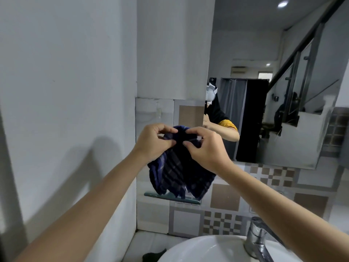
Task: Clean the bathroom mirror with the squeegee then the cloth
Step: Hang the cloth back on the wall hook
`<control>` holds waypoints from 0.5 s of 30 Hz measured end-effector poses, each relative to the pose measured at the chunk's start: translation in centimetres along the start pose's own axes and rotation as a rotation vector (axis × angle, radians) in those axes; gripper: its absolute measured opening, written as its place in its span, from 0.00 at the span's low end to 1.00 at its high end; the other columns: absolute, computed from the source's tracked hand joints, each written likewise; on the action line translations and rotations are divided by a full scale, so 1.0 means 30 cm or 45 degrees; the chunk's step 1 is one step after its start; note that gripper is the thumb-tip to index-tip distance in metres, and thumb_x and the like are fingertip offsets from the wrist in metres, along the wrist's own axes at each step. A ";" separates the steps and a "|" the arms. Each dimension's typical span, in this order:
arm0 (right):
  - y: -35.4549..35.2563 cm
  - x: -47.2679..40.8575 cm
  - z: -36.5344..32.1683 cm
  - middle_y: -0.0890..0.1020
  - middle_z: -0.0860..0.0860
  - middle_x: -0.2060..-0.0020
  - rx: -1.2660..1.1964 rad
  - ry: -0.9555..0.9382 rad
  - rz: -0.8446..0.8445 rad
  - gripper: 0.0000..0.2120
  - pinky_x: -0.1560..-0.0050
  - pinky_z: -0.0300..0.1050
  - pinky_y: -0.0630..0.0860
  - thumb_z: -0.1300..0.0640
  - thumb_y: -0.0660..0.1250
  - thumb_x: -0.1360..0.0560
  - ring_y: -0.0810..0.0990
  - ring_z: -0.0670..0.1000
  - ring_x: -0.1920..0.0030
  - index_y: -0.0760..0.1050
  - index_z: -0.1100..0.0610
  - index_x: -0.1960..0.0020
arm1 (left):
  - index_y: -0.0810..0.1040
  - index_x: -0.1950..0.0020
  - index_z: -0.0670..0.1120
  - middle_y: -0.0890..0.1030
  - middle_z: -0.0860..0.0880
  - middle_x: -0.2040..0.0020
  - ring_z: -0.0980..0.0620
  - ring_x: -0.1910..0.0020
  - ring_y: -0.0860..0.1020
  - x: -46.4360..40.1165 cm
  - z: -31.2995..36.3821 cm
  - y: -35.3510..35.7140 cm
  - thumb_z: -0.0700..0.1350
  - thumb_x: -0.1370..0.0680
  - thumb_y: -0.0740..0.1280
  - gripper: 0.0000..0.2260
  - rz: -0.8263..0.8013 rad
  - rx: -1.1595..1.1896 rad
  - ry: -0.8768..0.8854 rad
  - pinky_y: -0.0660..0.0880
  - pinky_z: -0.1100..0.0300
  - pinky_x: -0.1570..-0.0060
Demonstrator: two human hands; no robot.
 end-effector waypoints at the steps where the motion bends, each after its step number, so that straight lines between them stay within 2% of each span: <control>1: 0.009 -0.033 -0.009 0.82 0.49 0.54 0.037 -0.014 0.003 0.14 0.54 0.29 0.74 0.62 0.71 0.27 0.79 0.45 0.57 0.80 0.60 0.42 | 0.83 0.52 0.46 0.82 0.50 0.55 0.56 0.63 0.80 -0.024 0.002 -0.022 0.34 0.31 0.72 0.11 -0.007 -0.162 0.056 0.76 0.63 0.54; 2: 0.020 -0.069 -0.015 0.83 0.52 0.51 0.085 -0.031 -0.010 0.13 0.51 0.33 0.74 0.63 0.71 0.27 0.80 0.49 0.52 0.80 0.60 0.42 | 0.83 0.51 0.46 0.82 0.52 0.56 0.61 0.64 0.78 -0.049 0.002 -0.043 0.34 0.30 0.71 0.11 -0.005 -0.322 0.105 0.75 0.66 0.55; 3: 0.036 -0.107 -0.017 0.83 0.55 0.48 0.145 -0.055 -0.036 0.13 0.49 0.35 0.72 0.64 0.69 0.26 0.80 0.52 0.48 0.79 0.61 0.41 | 0.83 0.50 0.46 0.82 0.52 0.56 0.61 0.63 0.77 -0.077 0.000 -0.067 0.33 0.29 0.69 0.12 0.014 -0.454 0.145 0.74 0.66 0.54; 5: 0.074 -0.183 -0.020 0.80 0.58 0.45 0.249 -0.123 -0.100 0.15 0.48 0.36 0.68 0.66 0.65 0.24 0.77 0.56 0.45 0.78 0.60 0.38 | 0.83 0.49 0.47 0.84 0.51 0.52 0.54 0.55 0.79 -0.136 -0.015 -0.115 0.33 0.29 0.66 0.14 0.087 -0.592 0.170 0.76 0.59 0.48; 7: 0.110 -0.255 -0.034 0.76 0.61 0.46 0.297 -0.192 -0.149 0.16 0.50 0.42 0.71 0.66 0.62 0.22 0.76 0.60 0.48 0.76 0.60 0.35 | 0.83 0.48 0.48 0.84 0.50 0.49 0.51 0.50 0.79 -0.194 -0.033 -0.156 0.32 0.29 0.64 0.16 0.162 -0.632 0.144 0.77 0.54 0.46; 10: 0.155 -0.353 -0.059 0.72 0.59 0.47 0.365 -0.258 -0.147 0.17 0.53 0.51 0.76 0.58 0.63 0.21 0.76 0.59 0.54 0.73 0.59 0.33 | 0.82 0.45 0.47 0.83 0.48 0.46 0.50 0.47 0.79 -0.273 -0.045 -0.196 0.34 0.27 0.65 0.15 0.230 -0.627 0.136 0.74 0.58 0.46; 13: 0.186 -0.444 -0.063 0.70 0.57 0.47 0.511 -0.289 -0.145 0.18 0.61 0.47 0.73 0.52 0.65 0.21 0.74 0.55 0.58 0.72 0.56 0.33 | 0.81 0.43 0.46 0.82 0.47 0.44 0.50 0.46 0.78 -0.348 -0.053 -0.218 0.37 0.26 0.68 0.13 0.262 -0.581 0.096 0.72 0.60 0.48; 15: 0.199 -0.494 -0.050 0.70 0.57 0.46 0.571 -0.282 -0.148 0.18 0.62 0.47 0.72 0.51 0.65 0.21 0.74 0.56 0.58 0.72 0.54 0.33 | 0.81 0.42 0.47 0.81 0.47 0.44 0.52 0.48 0.77 -0.393 -0.066 -0.221 0.38 0.26 0.69 0.13 0.270 -0.578 0.060 0.71 0.61 0.52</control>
Point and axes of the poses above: each hand's wrist, its own x-axis away from the middle knuckle, its own y-axis out of the palm, z = x × y, the point moved 3 cm from there along -x, towards the middle knuckle
